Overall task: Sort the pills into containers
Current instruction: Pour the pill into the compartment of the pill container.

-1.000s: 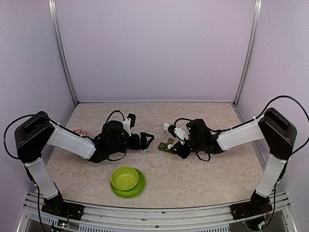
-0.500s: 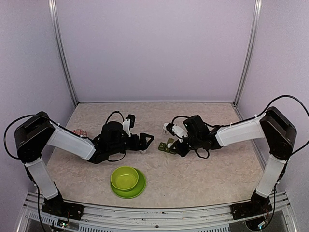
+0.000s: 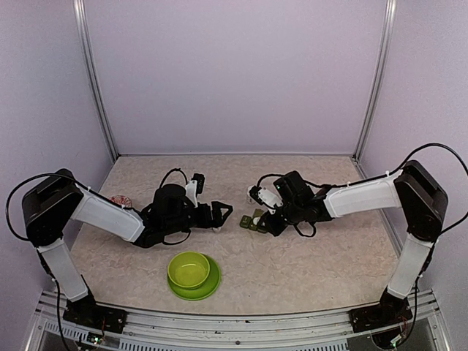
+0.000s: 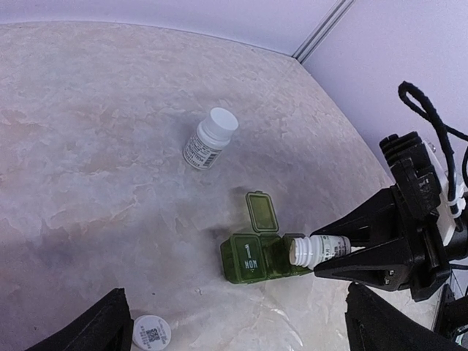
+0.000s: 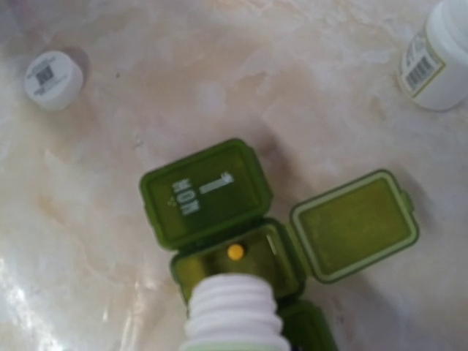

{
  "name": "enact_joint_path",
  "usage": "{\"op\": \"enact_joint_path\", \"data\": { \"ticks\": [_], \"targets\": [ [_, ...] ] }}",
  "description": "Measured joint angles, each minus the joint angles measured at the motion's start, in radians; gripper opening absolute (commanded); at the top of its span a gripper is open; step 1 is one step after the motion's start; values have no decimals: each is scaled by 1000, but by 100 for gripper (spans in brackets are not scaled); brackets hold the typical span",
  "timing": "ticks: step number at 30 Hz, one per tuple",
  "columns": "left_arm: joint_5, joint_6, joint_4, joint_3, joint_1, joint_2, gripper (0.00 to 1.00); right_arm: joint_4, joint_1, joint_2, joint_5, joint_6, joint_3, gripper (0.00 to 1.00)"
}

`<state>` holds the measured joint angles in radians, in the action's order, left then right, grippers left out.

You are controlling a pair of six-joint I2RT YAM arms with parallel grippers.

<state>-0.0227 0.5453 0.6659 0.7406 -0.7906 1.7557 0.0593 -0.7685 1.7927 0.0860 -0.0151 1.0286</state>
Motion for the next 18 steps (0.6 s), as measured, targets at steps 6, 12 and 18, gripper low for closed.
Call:
{"op": "enact_joint_path", "data": {
  "ticks": [6, 12, 18],
  "targets": [
    [0, 0, 0, 0, 0, 0, 99, 32, -2, 28, -13, 2, 24, 6],
    [0, 0, 0, 0, 0, 0, 99, 66, -2, 38, -20, 3, 53, 6],
    [0, 0, 0, 0, 0, 0, 99, 77, -2, 38, -21, 3, 55, 6]
  ]
}}
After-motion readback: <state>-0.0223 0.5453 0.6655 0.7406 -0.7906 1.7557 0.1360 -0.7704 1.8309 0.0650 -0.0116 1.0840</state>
